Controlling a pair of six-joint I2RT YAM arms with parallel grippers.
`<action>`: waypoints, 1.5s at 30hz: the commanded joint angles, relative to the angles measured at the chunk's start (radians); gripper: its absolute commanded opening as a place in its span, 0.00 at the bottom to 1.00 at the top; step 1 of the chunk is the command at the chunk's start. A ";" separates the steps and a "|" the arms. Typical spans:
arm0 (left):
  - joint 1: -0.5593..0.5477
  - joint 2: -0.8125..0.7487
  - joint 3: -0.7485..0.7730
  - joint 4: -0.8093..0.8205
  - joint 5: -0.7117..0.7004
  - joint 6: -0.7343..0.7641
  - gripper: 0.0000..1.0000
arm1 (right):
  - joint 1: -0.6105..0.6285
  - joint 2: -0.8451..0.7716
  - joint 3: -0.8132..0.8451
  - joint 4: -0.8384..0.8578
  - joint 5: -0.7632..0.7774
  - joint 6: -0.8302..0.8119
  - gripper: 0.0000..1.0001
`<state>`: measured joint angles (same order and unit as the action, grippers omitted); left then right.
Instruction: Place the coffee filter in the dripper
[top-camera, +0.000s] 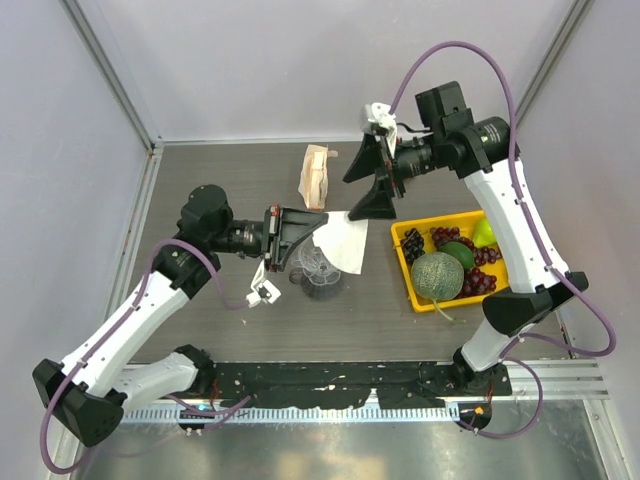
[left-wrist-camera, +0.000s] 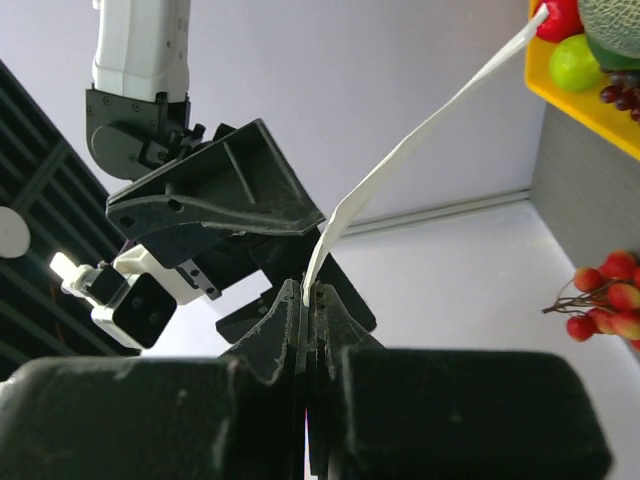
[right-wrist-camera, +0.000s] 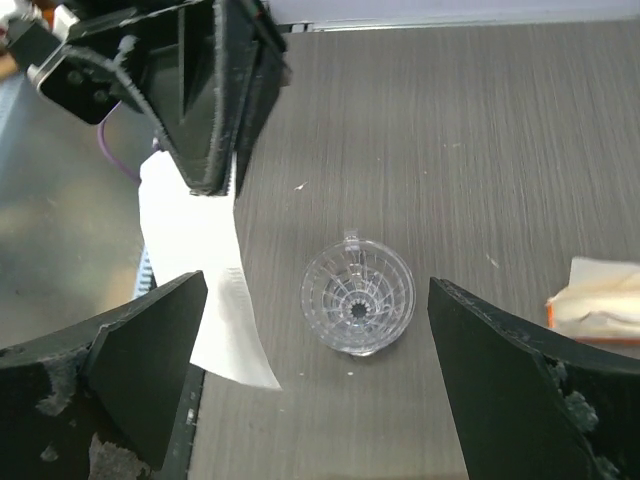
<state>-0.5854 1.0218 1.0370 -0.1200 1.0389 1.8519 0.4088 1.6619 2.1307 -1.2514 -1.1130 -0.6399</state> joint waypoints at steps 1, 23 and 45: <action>-0.013 0.006 0.006 0.085 0.056 0.092 0.00 | 0.045 -0.001 0.035 -0.299 -0.019 -0.233 1.00; -0.010 0.020 -0.094 0.275 -0.118 0.066 0.06 | 0.091 -0.017 -0.034 -0.301 0.015 -0.241 0.05; 0.368 0.124 0.402 -0.186 0.107 -1.783 0.99 | -0.033 -0.274 -0.348 0.524 0.097 0.130 0.05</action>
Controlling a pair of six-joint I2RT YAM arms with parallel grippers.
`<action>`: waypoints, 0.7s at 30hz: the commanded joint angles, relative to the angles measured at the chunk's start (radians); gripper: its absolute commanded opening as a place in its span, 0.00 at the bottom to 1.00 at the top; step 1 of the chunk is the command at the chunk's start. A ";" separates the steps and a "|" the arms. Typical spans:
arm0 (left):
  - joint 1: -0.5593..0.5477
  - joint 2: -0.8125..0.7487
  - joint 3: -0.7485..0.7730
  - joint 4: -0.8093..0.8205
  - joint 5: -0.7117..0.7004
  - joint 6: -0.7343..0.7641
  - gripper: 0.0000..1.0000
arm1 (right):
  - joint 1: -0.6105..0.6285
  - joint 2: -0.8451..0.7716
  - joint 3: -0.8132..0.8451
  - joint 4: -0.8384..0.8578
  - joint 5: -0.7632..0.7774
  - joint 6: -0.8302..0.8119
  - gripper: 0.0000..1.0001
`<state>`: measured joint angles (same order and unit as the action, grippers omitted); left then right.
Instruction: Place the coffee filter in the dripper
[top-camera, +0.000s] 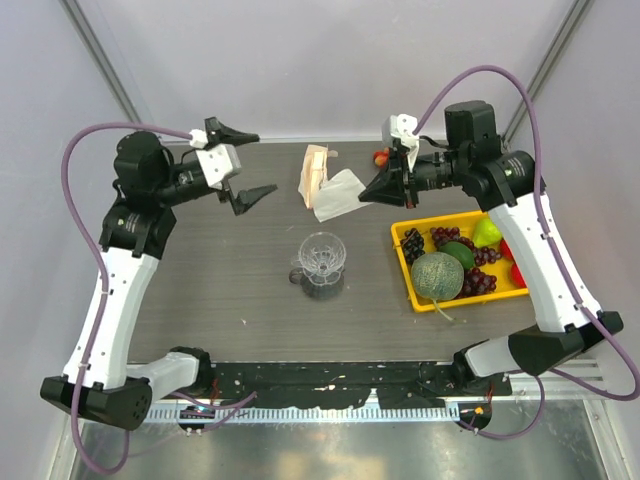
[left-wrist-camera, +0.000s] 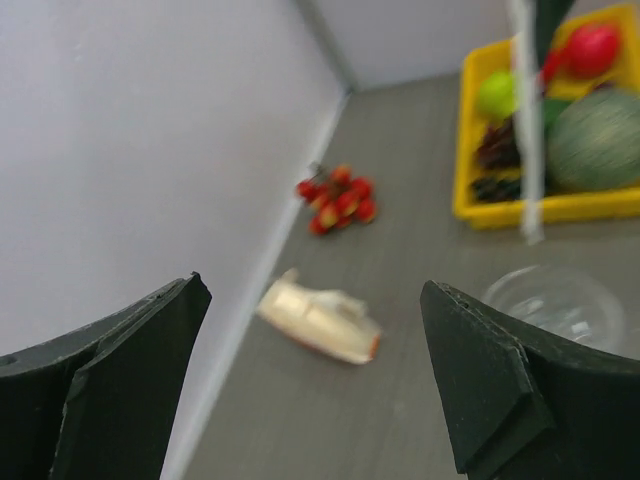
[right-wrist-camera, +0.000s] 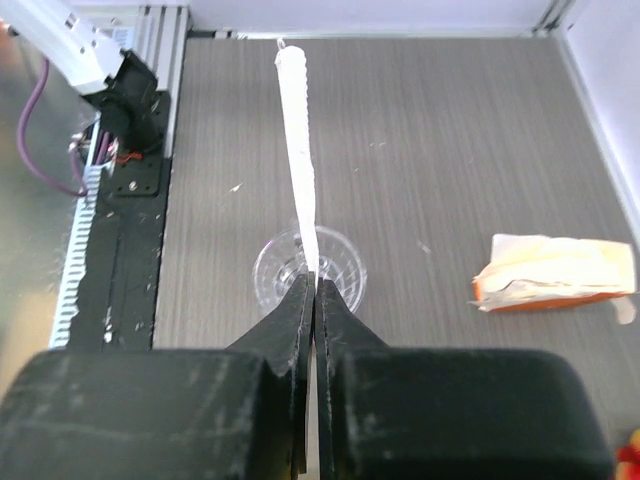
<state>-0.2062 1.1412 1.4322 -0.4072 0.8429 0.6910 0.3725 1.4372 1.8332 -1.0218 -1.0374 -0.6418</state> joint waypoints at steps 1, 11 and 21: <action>-0.025 0.002 -0.009 0.167 0.317 -0.713 0.99 | 0.006 -0.044 -0.051 0.302 0.025 0.140 0.05; -0.211 0.017 -0.018 0.215 0.154 -0.706 0.82 | 0.048 -0.067 -0.083 0.336 -0.010 0.160 0.05; -0.265 0.028 -0.075 0.275 0.047 -0.696 0.74 | 0.057 -0.113 -0.141 0.354 -0.059 0.162 0.05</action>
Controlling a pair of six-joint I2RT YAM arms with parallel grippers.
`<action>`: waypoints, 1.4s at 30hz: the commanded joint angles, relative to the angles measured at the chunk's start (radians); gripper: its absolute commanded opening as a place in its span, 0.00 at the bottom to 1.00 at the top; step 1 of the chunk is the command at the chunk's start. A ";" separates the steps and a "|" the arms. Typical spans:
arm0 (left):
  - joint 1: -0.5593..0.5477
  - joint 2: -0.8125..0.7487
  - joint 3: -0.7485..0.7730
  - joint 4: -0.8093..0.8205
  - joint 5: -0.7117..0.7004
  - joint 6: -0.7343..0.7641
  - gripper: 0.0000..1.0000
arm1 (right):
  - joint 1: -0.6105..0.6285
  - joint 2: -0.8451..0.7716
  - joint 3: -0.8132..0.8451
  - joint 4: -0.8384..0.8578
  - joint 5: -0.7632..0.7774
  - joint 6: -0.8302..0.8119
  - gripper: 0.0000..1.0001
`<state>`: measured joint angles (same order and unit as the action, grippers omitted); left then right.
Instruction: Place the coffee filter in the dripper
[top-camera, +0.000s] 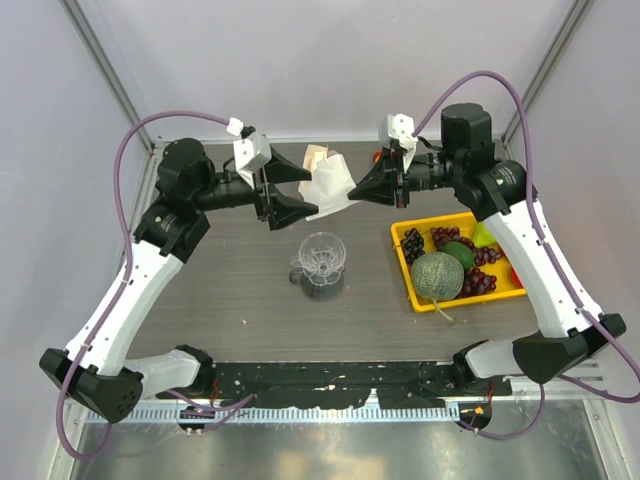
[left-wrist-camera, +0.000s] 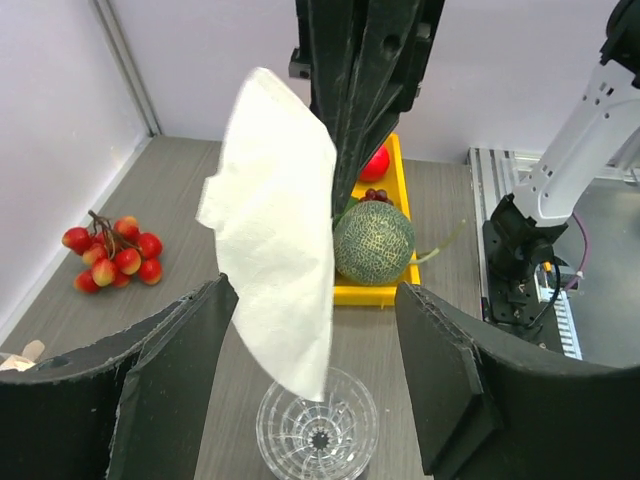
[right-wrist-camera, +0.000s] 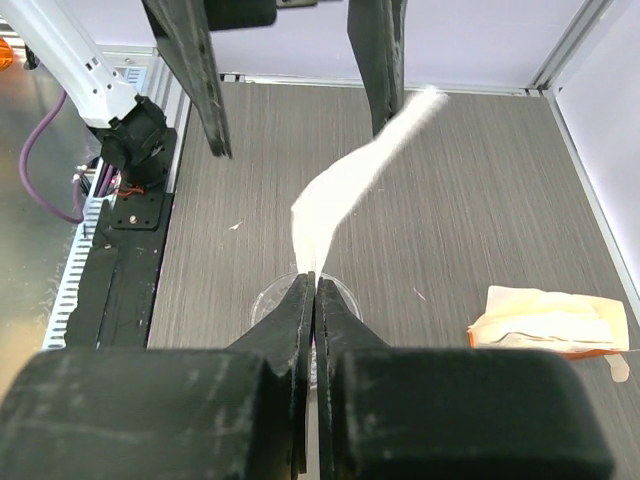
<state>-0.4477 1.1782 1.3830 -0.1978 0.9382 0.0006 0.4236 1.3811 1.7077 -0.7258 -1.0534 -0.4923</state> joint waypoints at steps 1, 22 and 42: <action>-0.023 -0.011 -0.036 0.072 -0.067 -0.005 0.75 | 0.006 -0.057 -0.020 0.060 -0.042 0.011 0.05; -0.029 -0.002 -0.078 0.172 0.090 -0.056 0.12 | 0.024 -0.030 -0.034 0.172 -0.025 0.087 0.05; -0.034 0.077 -0.006 0.096 0.008 -0.074 0.00 | 0.073 0.045 0.072 0.218 -0.060 0.143 0.05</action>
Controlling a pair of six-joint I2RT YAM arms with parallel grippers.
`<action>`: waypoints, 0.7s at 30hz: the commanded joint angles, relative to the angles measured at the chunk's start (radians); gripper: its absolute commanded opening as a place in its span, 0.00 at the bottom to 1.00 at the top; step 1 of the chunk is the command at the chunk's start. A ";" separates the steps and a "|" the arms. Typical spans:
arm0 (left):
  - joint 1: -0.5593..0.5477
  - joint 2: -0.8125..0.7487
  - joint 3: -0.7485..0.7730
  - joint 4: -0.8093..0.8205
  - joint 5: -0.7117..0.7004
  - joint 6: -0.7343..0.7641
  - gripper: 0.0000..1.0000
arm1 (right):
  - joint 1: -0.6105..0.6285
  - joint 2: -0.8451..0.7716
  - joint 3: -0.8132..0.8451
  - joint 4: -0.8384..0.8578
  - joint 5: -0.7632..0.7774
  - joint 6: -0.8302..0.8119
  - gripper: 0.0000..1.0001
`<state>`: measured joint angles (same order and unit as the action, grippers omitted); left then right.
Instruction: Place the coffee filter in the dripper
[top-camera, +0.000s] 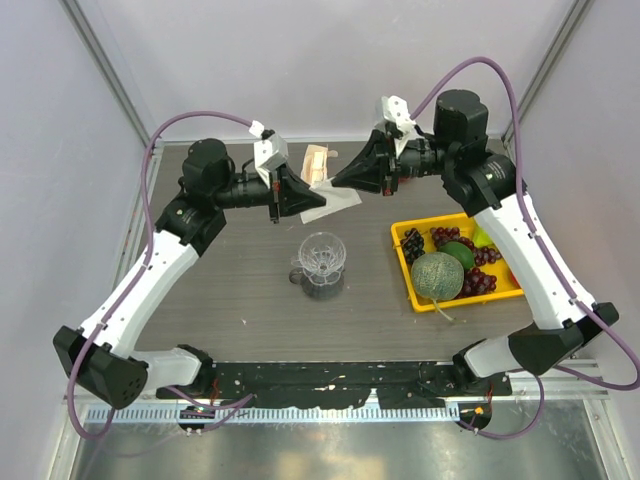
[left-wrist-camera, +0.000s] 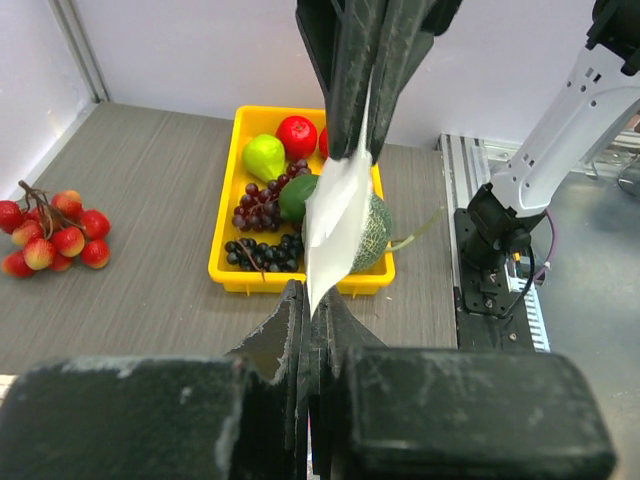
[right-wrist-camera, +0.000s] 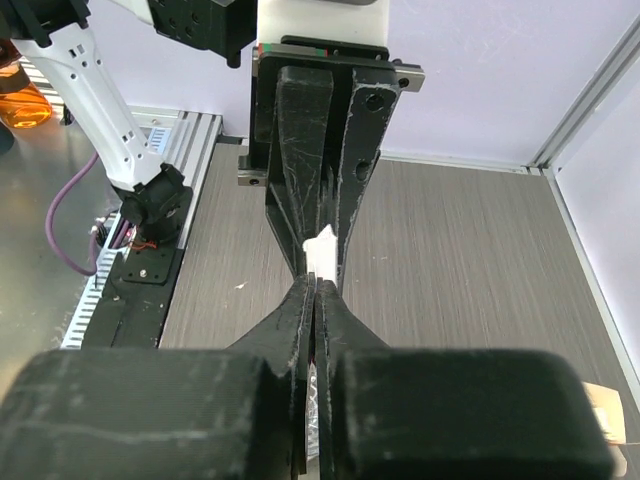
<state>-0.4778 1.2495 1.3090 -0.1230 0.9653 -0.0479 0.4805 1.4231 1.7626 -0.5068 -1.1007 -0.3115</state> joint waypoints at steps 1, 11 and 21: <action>-0.010 0.007 0.081 0.023 -0.020 -0.024 0.00 | 0.020 0.008 0.012 -0.028 -0.011 -0.049 0.05; -0.061 -0.001 0.093 -0.041 -0.010 0.128 0.00 | 0.029 0.039 0.057 -0.059 0.062 -0.104 0.05; -0.056 0.004 0.092 -0.041 -0.011 0.097 0.00 | 0.003 0.053 0.110 0.004 0.073 -0.038 0.05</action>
<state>-0.5339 1.2613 1.3670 -0.1699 0.9394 0.0616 0.5014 1.4712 1.8118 -0.5686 -1.0420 -0.3782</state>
